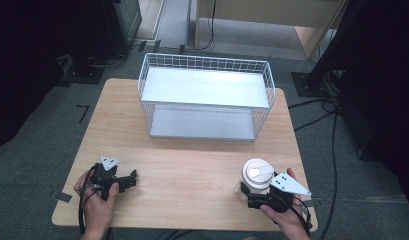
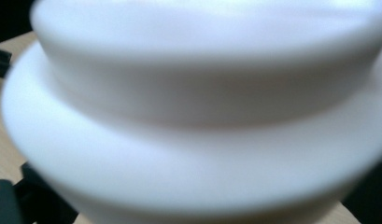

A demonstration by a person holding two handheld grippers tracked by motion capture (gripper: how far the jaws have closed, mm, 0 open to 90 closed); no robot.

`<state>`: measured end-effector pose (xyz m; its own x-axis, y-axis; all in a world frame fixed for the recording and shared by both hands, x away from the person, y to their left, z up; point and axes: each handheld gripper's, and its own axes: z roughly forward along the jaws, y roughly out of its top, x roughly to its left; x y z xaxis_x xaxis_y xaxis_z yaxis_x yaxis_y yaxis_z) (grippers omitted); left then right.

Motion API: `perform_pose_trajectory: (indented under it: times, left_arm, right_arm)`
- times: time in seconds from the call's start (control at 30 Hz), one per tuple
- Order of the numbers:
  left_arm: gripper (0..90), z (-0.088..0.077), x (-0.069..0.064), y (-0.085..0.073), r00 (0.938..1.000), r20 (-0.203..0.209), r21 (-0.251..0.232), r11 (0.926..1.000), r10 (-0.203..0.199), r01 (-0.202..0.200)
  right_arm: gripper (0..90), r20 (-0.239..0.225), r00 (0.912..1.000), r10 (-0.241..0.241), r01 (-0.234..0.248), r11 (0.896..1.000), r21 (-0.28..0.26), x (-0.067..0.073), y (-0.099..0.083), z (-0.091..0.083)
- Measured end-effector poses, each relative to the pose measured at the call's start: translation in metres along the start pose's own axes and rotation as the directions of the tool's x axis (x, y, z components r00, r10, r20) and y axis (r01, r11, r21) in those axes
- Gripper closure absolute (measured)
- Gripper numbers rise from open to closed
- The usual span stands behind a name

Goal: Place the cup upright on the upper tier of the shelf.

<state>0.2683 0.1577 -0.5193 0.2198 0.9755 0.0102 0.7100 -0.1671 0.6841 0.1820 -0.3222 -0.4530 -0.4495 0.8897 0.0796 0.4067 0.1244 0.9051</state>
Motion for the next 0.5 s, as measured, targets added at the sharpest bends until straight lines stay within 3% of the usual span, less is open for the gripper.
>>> perform_pose_trajectory:
  times: [0.13, 0.5]
  left_arm:
    - [0.0, 0.000, 0.000, 0.000, 1.0000, 0.000, 0.000, 1.0000, 0.000, 0.000]
    - [0.0, 0.000, 0.000, 0.000, 1.0000, 0.000, 0.000, 1.0000, 0.000, 0.000]
  right_arm:
    - [9.5, 0.002, 1.0000, -0.006, 0.006, 1.000, -0.028, 0.006, 0.003, 0.003]
    - [10.6, -0.004, 0.9994, -0.035, 0.035, 0.998, -0.048, 0.017, 0.010, 0.015]
